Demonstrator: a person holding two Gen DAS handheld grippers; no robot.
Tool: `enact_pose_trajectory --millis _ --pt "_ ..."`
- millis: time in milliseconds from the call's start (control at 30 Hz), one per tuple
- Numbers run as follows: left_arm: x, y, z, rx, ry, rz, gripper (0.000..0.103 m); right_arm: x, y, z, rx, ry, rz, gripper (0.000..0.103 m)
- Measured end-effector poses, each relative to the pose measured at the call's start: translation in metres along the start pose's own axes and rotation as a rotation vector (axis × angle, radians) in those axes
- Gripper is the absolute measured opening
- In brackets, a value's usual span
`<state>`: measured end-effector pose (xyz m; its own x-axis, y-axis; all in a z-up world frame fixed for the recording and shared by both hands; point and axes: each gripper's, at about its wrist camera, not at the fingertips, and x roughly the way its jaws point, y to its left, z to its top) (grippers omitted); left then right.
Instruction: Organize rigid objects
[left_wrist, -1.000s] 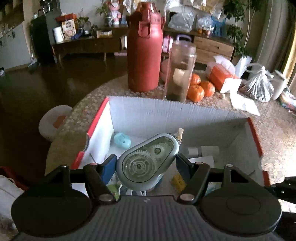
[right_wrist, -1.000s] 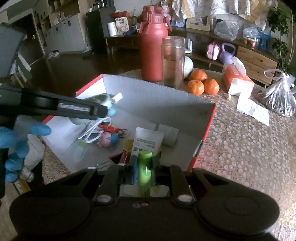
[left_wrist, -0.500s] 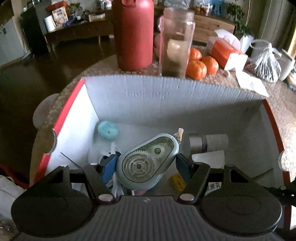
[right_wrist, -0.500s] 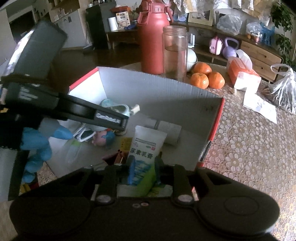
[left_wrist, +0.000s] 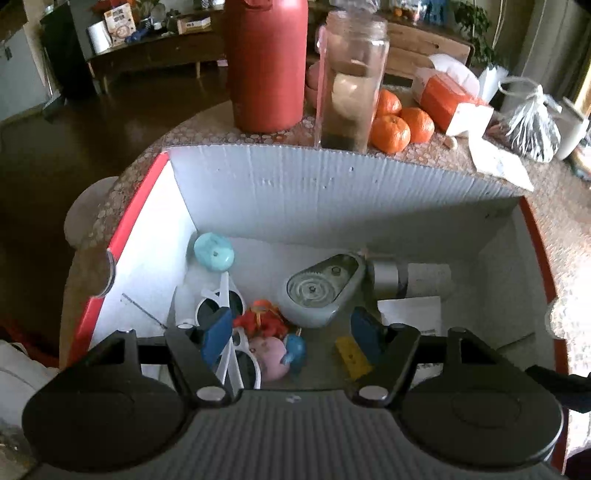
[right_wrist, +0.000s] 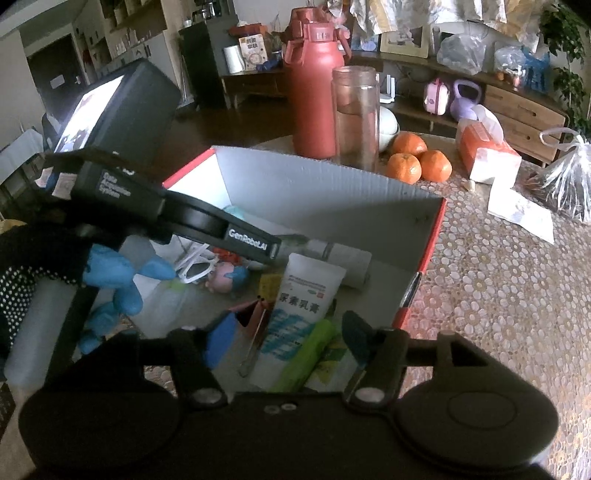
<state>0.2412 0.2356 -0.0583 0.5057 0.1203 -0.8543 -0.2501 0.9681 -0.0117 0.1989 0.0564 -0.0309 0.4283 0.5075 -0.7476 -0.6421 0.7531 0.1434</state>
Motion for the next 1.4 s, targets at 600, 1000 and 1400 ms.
enact_pose_trajectory --millis 600,1000,1400 --pt "-0.091 -0.011 -0.035 0.026 -0.183 -0.034 0.071 -0.05 -0.001 -0.016 0.02 -0.081 0.013 0.078" --pt "-0.149 -0.026 -0.065 0.045 -0.304 -0.057 0.081 -0.088 -0.001 -0.034 0.005 -0.149 0.022 0.087" --pt "-0.168 -0.026 -0.09 0.031 -0.327 -0.035 0.102 -0.115 -0.009 -0.046 0.023 -0.244 0.038 0.1"
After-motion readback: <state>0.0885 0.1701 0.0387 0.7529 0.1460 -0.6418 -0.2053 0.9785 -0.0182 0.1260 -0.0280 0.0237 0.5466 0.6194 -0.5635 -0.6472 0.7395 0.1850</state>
